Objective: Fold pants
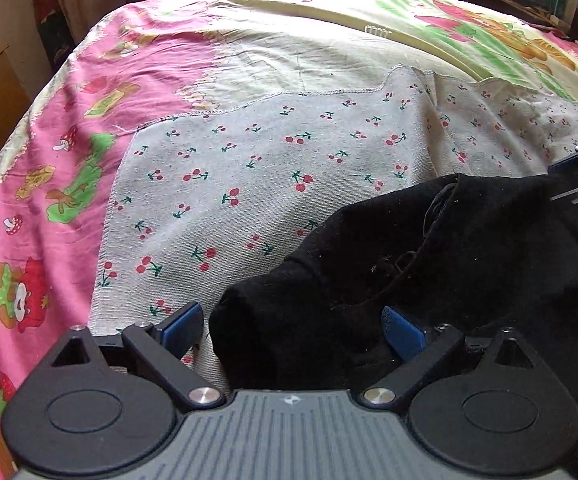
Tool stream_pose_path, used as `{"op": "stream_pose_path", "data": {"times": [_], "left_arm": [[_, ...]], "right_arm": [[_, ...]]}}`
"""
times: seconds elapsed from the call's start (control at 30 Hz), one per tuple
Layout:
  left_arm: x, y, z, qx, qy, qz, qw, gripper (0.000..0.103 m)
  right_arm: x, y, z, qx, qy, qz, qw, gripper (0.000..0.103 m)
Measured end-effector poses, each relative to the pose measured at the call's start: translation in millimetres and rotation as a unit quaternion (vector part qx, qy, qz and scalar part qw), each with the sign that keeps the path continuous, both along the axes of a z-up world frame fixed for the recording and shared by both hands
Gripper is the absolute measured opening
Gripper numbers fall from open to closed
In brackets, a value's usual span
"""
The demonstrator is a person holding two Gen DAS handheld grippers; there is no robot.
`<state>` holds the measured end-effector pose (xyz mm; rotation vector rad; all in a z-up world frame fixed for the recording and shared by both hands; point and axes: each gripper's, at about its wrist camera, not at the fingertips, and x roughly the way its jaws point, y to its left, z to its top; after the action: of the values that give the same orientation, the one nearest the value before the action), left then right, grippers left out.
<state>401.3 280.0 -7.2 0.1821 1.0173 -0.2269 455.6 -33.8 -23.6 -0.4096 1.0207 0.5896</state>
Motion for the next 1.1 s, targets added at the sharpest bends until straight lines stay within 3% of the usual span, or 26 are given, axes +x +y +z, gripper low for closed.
{"op": "stream_pose_path", "data": {"times": [0.03,0.07,0.1,0.13,0.2,0.33,0.4,0.53,0.63,0.7,0.77,0.87,0.93,1.03,1.1], "left_arm": [[-2,-1,1,-0.002,-0.004,-0.004,1.0000,0.092],[-4,-3,3,-0.002,-0.010,-0.007,0.9999,0.086],[-5,-4,6,0.003,-0.016,0.000,0.9999,0.076],[-6,-3,9,0.008,-0.023,0.008,0.9997,0.057],[-8,3,16,0.001,-0.029,0.026,0.9992,0.046],[-32,-2,41,-0.008,-0.067,0.017,0.9975,0.030],[-53,-2,61,-0.019,-0.099,0.016,0.9948,0.029],[-118,10,101,-0.081,-0.157,0.007,0.9842,0.029],[-181,11,110,-0.082,-0.188,-0.019,0.9785,0.031],[-222,13,101,-0.086,-0.192,-0.022,0.9773,0.031],[-254,22,80,-0.108,-0.171,0.000,0.9794,0.031],[-291,37,48,-0.124,-0.140,0.025,0.9819,0.033],[-310,40,35,-0.112,-0.133,0.043,0.9839,0.034],[-326,42,30,-0.096,-0.142,0.043,0.9843,0.034],[-332,43,32,-0.100,-0.148,0.038,0.9832,0.034]], "right_arm": [[-3,3,2,0.003,0.005,0.000,1.000,0.020],[-6,5,4,0.006,0.008,-0.003,1.000,0.010],[-9,7,7,0.002,0.003,-0.005,1.000,0.010],[-15,10,10,-0.006,-0.011,-0.001,1.000,0.006],[-24,13,17,-0.011,-0.031,0.000,0.999,0.005],[-56,6,58,0.027,-0.071,-0.007,0.997,0.004],[-82,-1,81,0.039,-0.091,-0.002,0.995,0.004],[-161,-14,124,0.064,-0.126,0.003,0.990,0.004],[-240,-17,138,0.066,-0.143,0.000,0.987,0.004],[-288,-9,128,0.048,-0.144,0.010,0.988,0.004],[-328,6,97,0.019,-0.131,0.028,0.991,0.005],[-357,23,44,-0.015,-0.096,0.017,0.995,0.006],[-372,34,26,-0.054,-0.117,0.033,0.991,0.011],[-378,46,27,-0.069,-0.143,0.046,0.986,0.011],[-375,56,35,-0.074,-0.169,0.058,0.981,0.020]]}}
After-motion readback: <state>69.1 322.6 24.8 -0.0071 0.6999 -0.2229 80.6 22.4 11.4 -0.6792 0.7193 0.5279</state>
